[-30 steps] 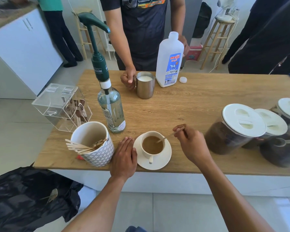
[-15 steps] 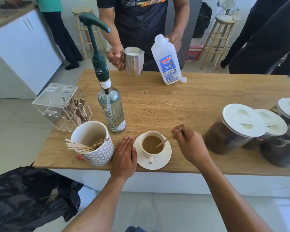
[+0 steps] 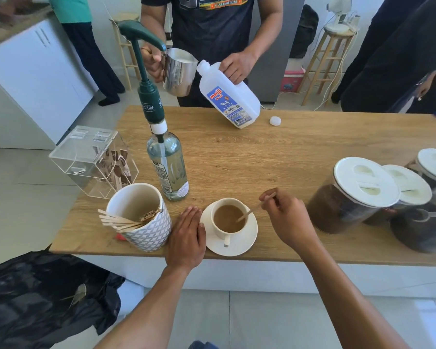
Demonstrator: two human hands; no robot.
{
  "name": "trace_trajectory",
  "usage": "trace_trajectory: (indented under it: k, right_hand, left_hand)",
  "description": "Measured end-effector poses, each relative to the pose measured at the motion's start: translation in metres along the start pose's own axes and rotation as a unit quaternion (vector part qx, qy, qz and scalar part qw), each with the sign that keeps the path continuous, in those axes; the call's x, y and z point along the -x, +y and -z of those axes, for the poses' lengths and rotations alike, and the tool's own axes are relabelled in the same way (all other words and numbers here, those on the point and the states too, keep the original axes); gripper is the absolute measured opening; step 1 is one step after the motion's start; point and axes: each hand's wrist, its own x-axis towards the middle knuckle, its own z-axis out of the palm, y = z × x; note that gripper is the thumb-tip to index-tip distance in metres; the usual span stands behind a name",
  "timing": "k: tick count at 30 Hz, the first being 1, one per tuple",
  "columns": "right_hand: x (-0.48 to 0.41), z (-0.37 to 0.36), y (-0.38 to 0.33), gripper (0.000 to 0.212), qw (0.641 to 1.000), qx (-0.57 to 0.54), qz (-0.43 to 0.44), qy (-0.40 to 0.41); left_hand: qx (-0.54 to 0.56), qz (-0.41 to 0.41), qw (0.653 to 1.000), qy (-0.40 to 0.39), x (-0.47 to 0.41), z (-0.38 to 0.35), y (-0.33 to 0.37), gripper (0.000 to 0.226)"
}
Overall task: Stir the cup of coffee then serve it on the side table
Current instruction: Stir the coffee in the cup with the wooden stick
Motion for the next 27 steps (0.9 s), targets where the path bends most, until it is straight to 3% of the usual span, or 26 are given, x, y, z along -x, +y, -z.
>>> trace_trajectory:
  k: [4, 8, 12, 23, 27]
  right_hand:
    - [0.0020, -0.0020, -0.0009, 0.022, 0.999, -0.004, 0.024, -0.035]
    - [0.0007, 0.0011, 0.0003, 0.021, 1.000, -0.006, 0.012, 0.007]
    - [0.0040, -0.0024, -0.0033, 0.020, 0.999, -0.014, 0.021, -0.036]
    - [0.0040, 0.0032, -0.0030, 0.018, 0.999, -0.004, 0.035, -0.020]
    - [0.0056, -0.0002, -0.0046, 0.019, 0.998, 0.008, 0.033, -0.053]
  left_hand:
    - [-0.004, 0.002, 1.000, 0.002, 0.0006, -0.0001, -0.0025, 0.053]
    - [-0.002, 0.000, 1.000, 0.002, 0.0002, -0.0010, -0.0006, 0.053]
    - [-0.004, 0.001, 1.000, 0.004, 0.0003, -0.0004, -0.0025, 0.054]
    - [-0.003, -0.001, 1.000, 0.004, -0.0002, -0.0020, -0.0014, 0.054]
    - [-0.004, 0.001, 1.000, 0.004, -0.0002, -0.0019, -0.0021, 0.053]
